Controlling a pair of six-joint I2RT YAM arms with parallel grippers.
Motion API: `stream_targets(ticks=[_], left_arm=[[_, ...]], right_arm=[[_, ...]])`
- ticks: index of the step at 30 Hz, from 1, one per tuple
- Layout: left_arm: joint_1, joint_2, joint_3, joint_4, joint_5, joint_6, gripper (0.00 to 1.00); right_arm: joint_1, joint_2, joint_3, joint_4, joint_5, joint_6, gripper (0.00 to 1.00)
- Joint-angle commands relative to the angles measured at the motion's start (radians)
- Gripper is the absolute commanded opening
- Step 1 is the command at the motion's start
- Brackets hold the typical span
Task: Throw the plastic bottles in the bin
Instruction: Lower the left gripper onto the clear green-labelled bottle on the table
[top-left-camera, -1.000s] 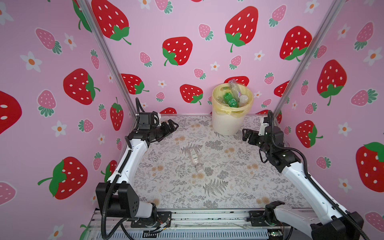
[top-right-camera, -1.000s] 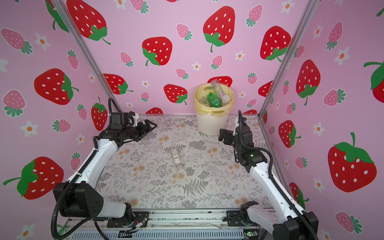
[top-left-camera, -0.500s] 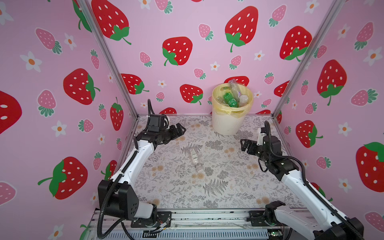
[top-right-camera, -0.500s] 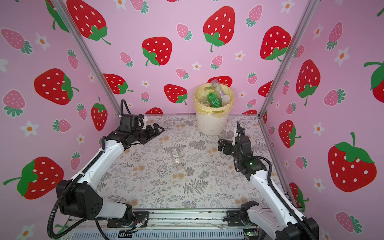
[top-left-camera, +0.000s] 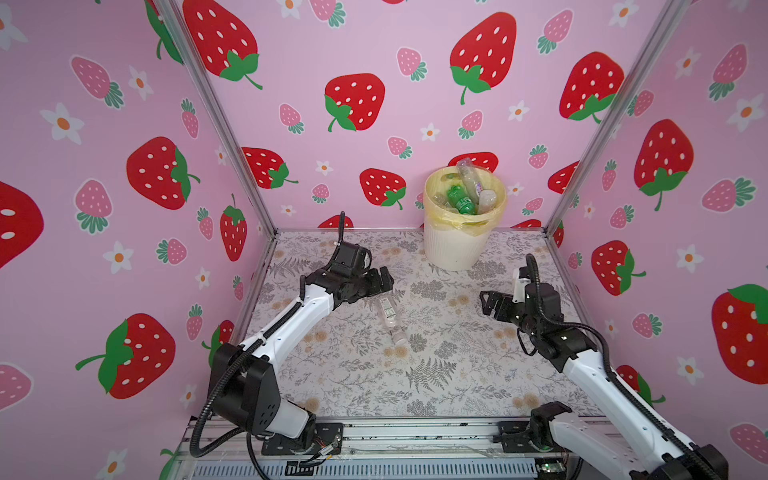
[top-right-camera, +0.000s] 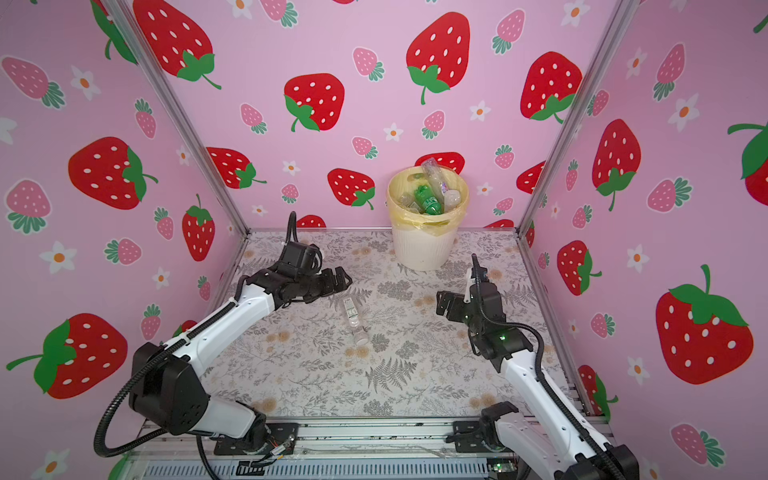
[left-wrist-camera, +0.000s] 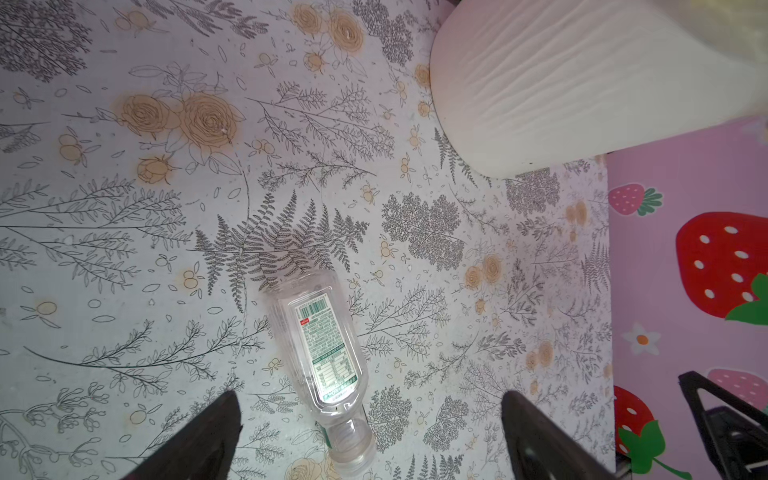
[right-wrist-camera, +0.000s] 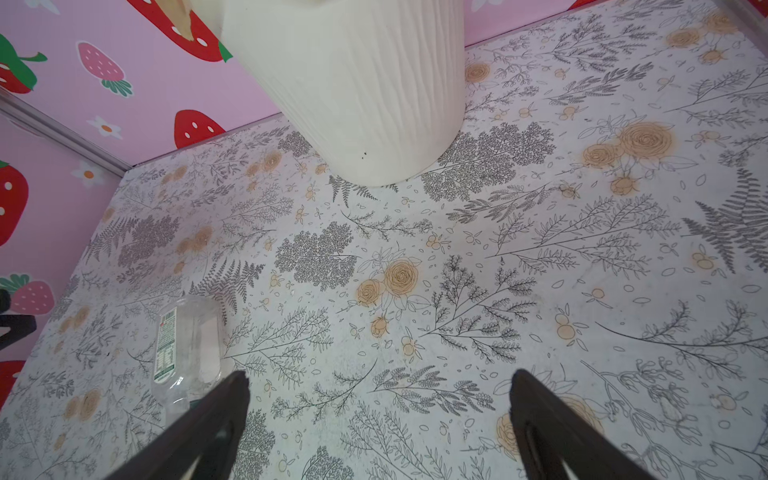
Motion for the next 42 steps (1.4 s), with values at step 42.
stream_targets(ticks=[42], left_arm=[[-0.131, 0.365, 0.065, -0.063, -0.213, -0.067, 0.66]], right_arm=[[-0.002, 0.03, -0.044, 0.037, -0.017, -0.014, 0.99]])
